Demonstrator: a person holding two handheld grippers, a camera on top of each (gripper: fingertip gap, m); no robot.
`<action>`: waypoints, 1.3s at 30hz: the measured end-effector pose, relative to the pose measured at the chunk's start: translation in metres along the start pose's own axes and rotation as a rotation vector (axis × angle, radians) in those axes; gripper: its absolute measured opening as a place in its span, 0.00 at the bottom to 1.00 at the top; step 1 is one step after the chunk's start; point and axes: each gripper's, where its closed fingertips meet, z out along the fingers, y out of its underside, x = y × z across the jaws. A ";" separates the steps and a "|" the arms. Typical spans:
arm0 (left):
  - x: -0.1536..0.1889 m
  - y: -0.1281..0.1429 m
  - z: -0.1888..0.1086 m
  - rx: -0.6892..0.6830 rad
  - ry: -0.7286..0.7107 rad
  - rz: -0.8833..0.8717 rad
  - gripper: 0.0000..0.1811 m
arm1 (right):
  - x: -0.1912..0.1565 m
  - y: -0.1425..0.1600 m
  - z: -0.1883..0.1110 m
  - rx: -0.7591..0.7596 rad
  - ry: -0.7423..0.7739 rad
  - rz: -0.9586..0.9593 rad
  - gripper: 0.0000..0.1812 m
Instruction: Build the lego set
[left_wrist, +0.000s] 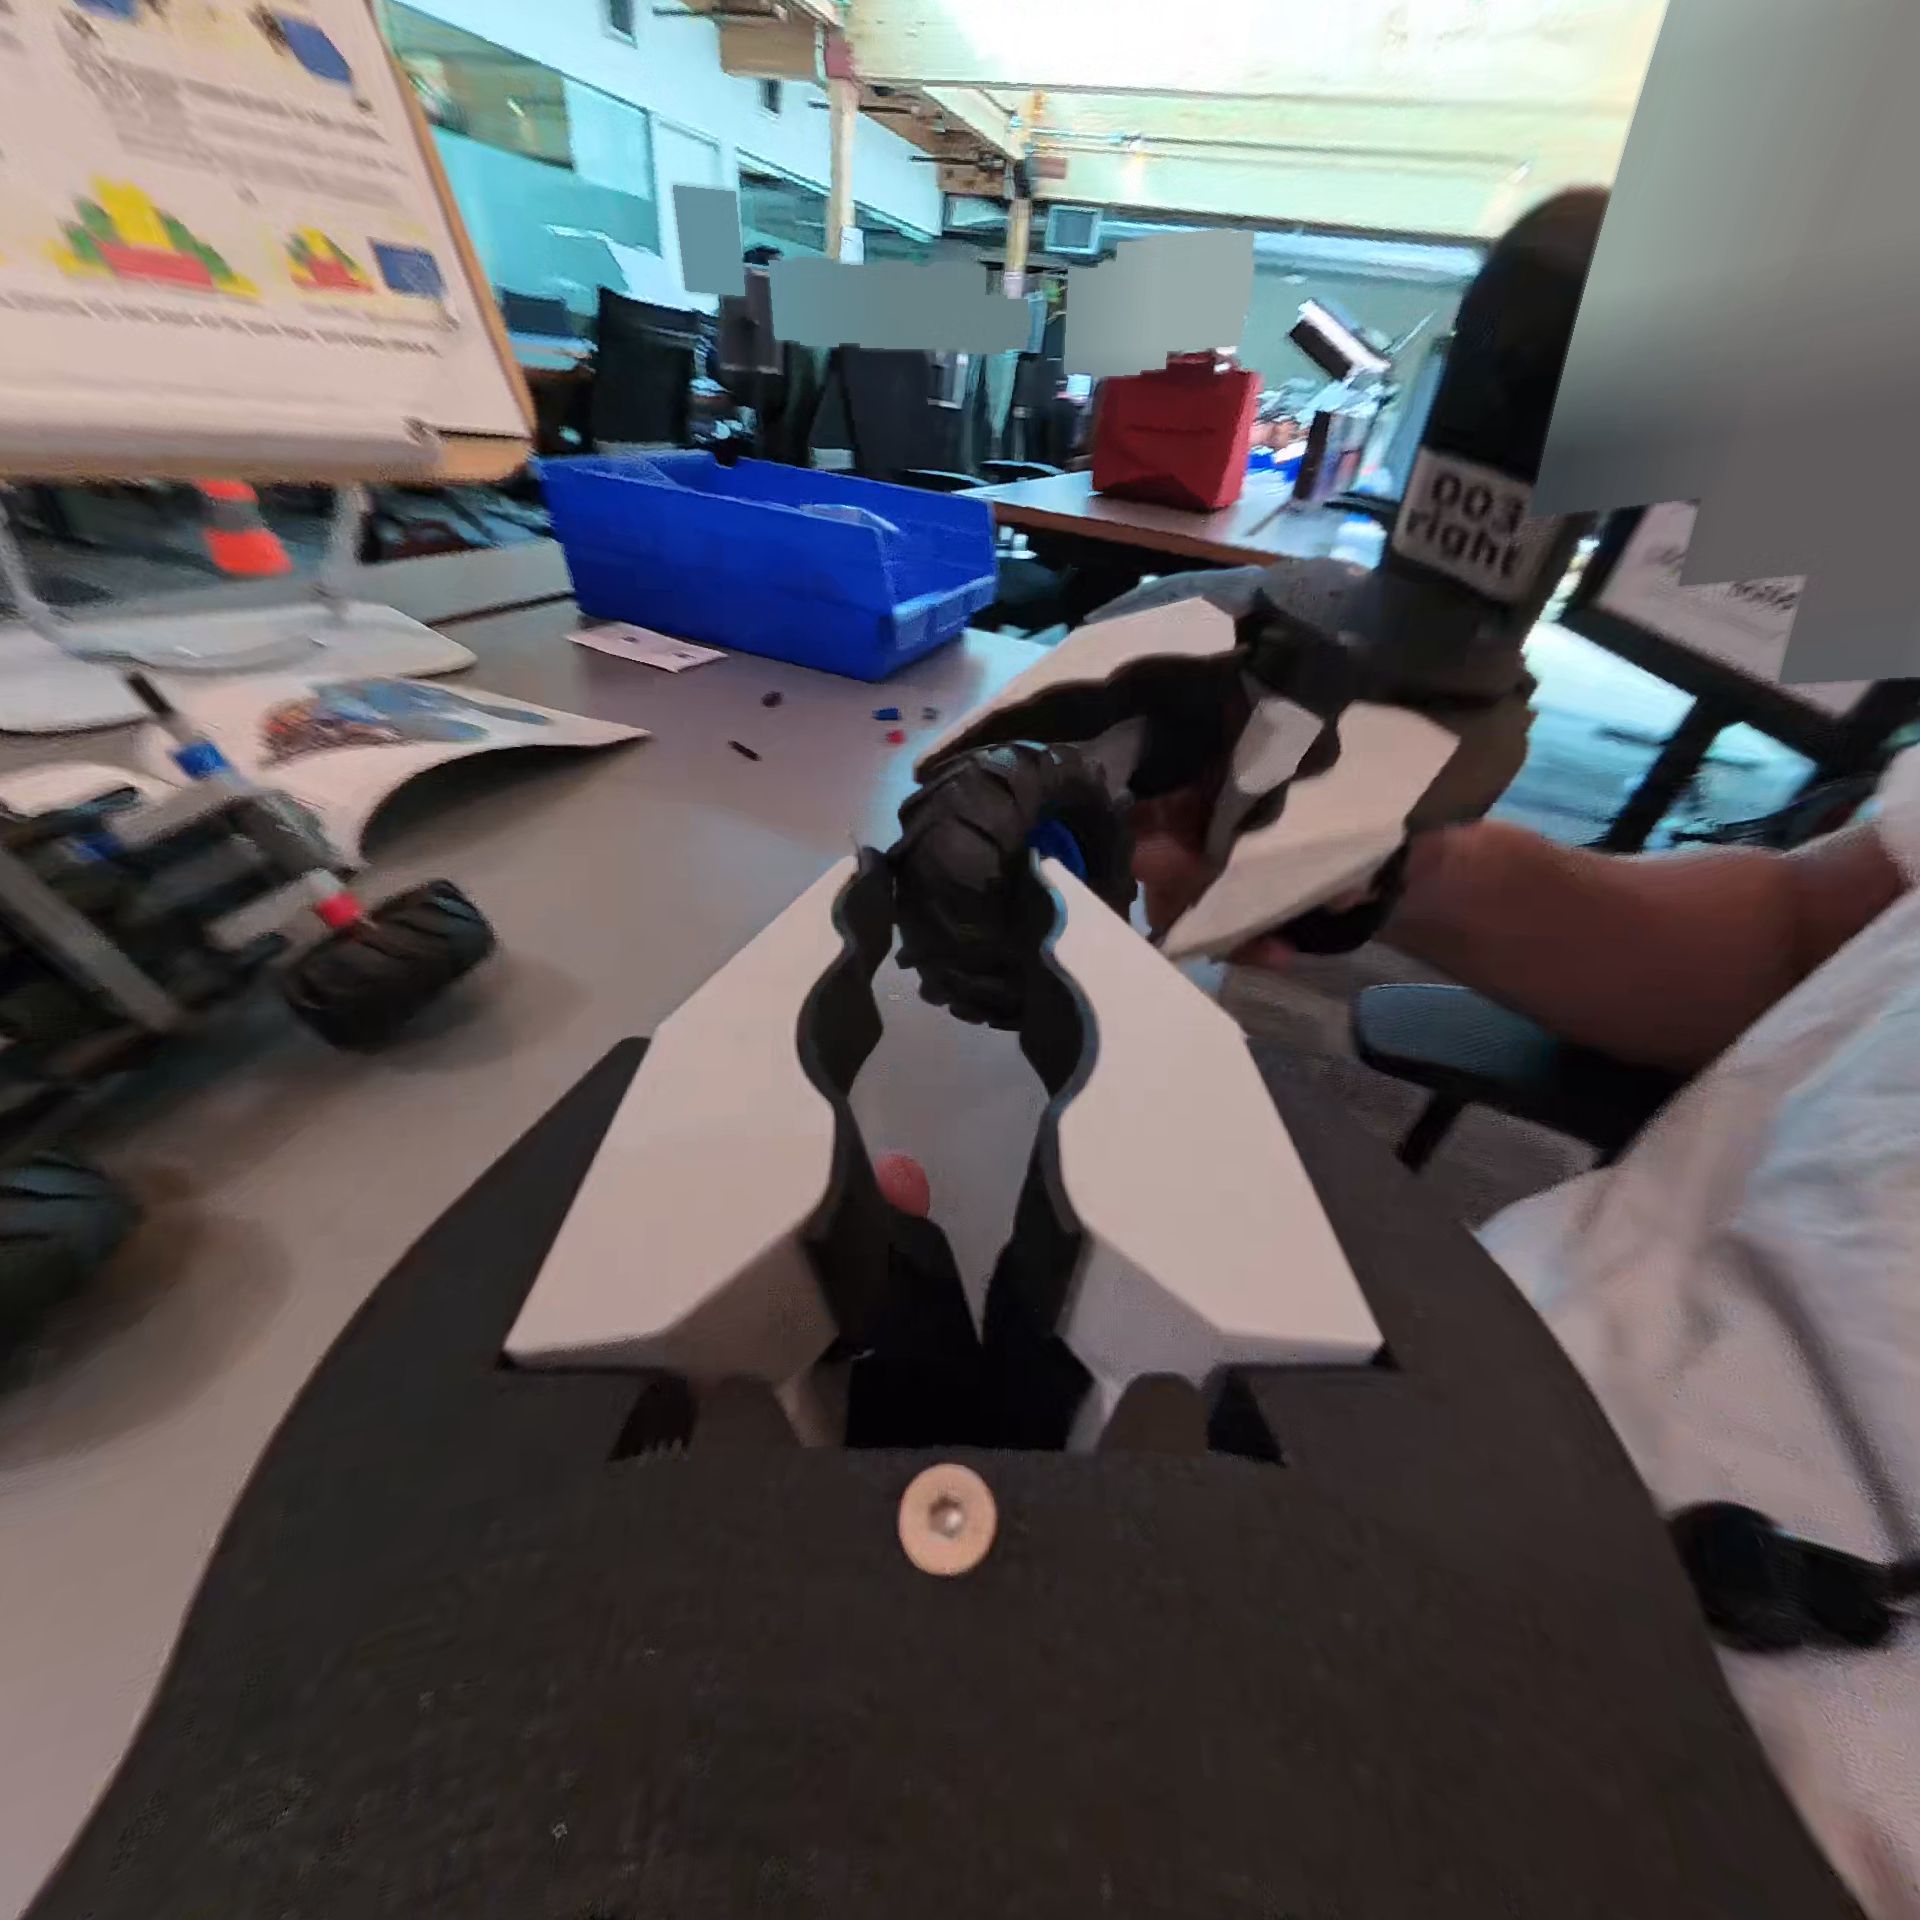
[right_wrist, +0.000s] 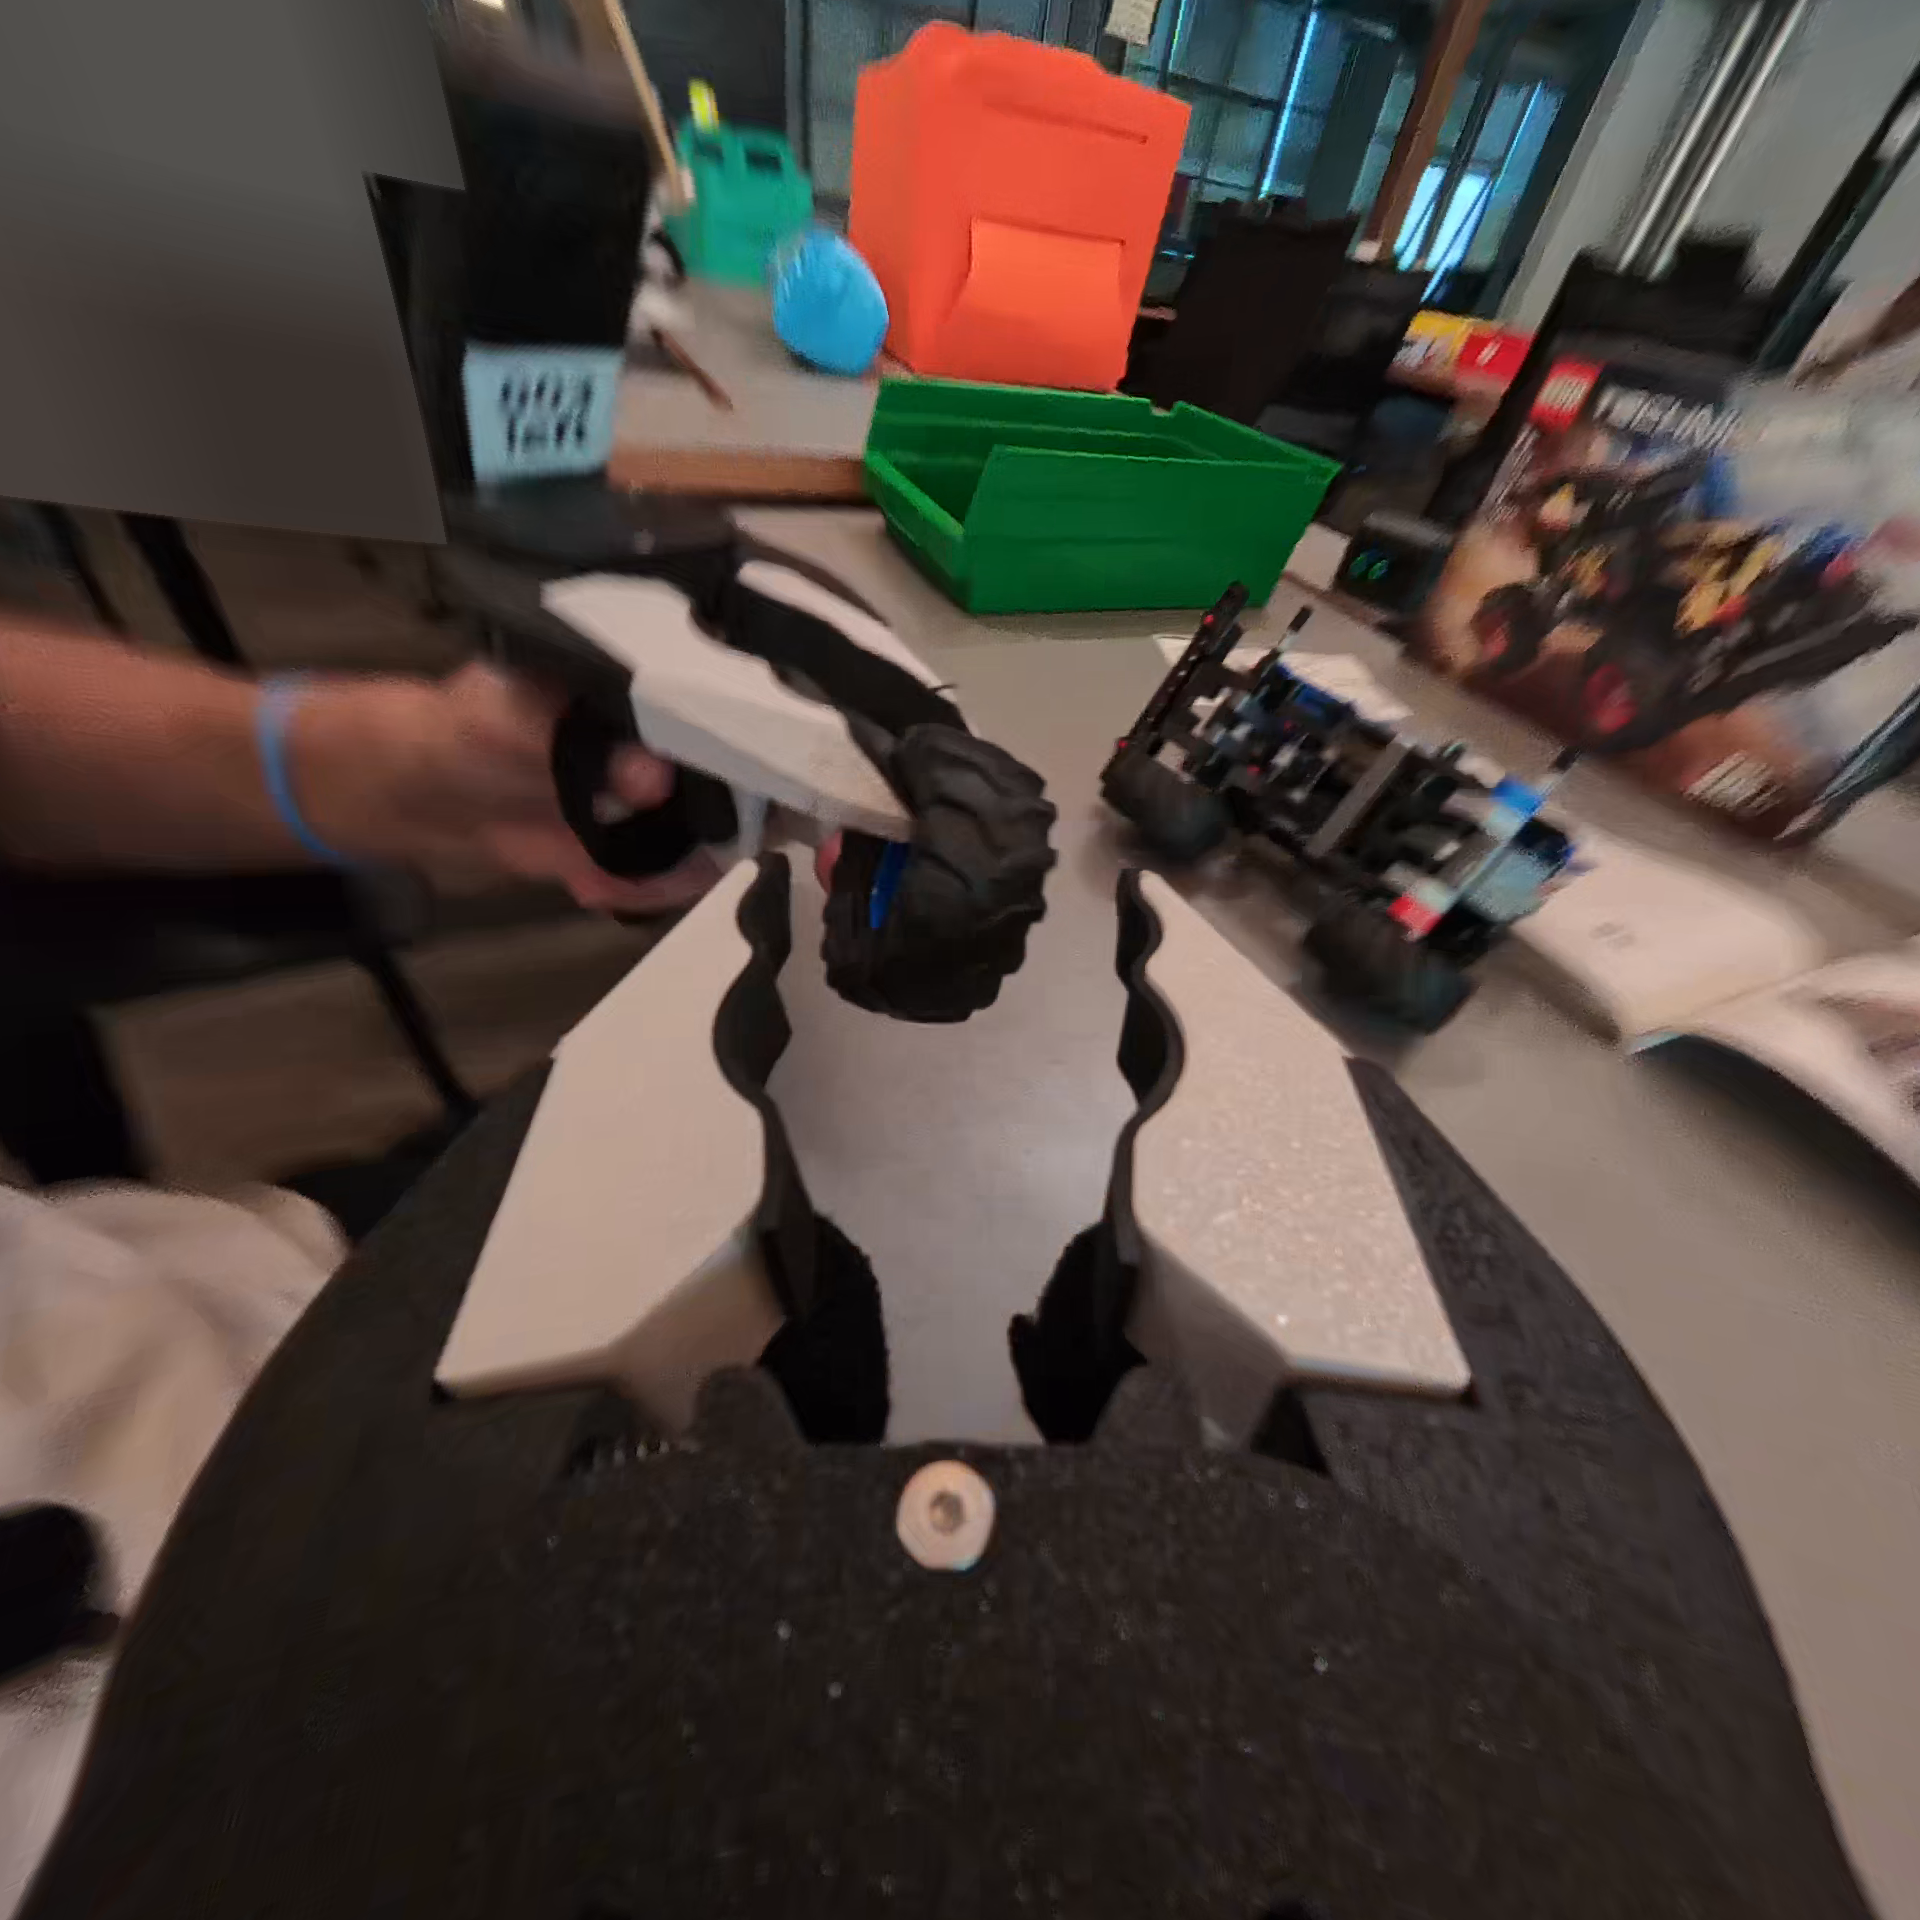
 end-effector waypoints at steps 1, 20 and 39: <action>-0.001 -0.003 -0.001 0.016 -0.030 0.041 0.12 | 0.003 -0.004 -0.002 0.032 -0.046 0.135 0.34; 0.028 0.003 -0.011 -0.005 0.222 0.033 0.21 | -0.026 -0.006 0.000 0.071 -0.339 0.326 0.15; 0.057 -0.011 -0.026 0.053 0.616 -0.309 0.14 | -0.055 -0.019 -0.012 0.144 -0.803 0.856 0.15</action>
